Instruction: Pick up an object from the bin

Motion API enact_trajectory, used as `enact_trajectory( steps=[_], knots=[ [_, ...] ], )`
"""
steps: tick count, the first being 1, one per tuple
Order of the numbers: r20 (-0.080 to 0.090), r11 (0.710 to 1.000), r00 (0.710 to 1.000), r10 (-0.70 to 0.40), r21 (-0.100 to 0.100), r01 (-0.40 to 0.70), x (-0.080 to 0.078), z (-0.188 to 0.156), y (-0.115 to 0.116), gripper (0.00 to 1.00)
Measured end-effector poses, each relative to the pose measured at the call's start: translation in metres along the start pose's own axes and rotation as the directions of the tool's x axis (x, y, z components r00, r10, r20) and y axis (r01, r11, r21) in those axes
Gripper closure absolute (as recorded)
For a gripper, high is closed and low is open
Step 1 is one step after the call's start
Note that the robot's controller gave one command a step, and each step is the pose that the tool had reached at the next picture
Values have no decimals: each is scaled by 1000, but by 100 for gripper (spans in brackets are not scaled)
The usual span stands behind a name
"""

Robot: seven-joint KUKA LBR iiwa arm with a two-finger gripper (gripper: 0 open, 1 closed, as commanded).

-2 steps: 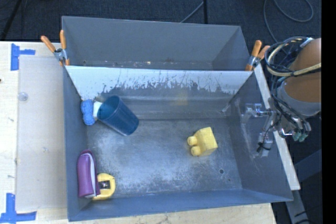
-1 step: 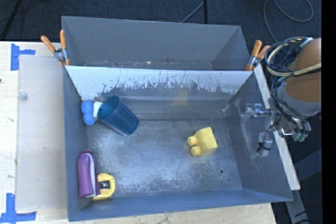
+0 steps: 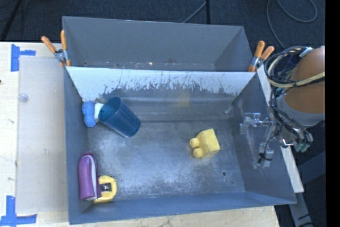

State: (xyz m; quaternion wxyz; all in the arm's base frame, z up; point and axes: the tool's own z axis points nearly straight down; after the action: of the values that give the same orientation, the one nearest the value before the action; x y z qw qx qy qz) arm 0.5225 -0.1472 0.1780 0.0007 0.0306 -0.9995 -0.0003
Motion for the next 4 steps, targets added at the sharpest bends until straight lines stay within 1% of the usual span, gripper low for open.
enact_trajectory(
  steps=[1,2,3,4],
  knots=[
    [7,998,998,-63,4,63,-3,35,28,0],
    [6,989,989,-147,-1,147,-29,85,37,0],
    [1,992,992,-126,0,126,-34,110,41,0],
    [2,999,999,32,0,-32,-42,107,62,0]
  ],
)
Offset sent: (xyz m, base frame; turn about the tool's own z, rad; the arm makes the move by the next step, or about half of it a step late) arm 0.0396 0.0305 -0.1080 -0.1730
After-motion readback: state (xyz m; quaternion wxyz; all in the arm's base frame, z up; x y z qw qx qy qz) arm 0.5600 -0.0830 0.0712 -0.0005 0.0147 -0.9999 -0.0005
